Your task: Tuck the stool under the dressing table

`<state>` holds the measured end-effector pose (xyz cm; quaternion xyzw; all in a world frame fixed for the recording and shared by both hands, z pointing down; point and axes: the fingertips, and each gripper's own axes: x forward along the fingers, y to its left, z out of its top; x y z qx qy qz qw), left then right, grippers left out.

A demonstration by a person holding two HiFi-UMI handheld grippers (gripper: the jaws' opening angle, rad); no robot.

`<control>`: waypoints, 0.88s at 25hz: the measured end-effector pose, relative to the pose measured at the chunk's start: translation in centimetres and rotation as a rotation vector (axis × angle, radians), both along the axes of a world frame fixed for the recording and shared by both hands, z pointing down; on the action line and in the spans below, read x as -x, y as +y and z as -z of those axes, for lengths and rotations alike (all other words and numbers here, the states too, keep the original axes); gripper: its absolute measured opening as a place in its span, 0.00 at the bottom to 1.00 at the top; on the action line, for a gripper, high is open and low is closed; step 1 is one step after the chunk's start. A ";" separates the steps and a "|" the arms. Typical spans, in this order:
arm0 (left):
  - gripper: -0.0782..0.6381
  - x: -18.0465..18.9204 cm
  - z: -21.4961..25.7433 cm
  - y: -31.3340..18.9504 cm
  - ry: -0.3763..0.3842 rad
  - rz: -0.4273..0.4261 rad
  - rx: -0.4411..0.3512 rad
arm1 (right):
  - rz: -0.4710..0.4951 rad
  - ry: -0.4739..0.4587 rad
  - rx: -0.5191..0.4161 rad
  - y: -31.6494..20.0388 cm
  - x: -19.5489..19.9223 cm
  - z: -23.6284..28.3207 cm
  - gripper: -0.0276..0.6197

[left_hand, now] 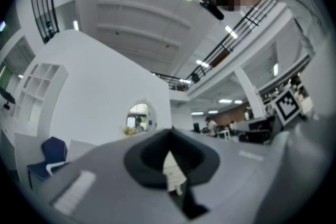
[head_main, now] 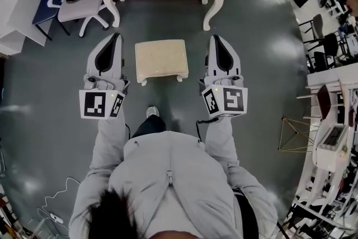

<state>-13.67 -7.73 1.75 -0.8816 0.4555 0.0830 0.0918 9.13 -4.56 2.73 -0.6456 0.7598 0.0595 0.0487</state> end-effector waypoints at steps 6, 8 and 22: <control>0.12 1.3 -1.0 -4.0 0.002 -0.019 0.022 | -0.016 -0.010 0.027 -3.7 1.2 -1.1 0.05; 0.12 1.6 -1.5 -5.1 0.000 -0.026 0.033 | -0.020 -0.018 0.042 -4.7 1.6 -1.8 0.05; 0.11 1.8 -8.2 -8.7 -0.022 -0.056 0.151 | -0.038 -0.025 0.211 -7.9 2.3 -9.1 0.05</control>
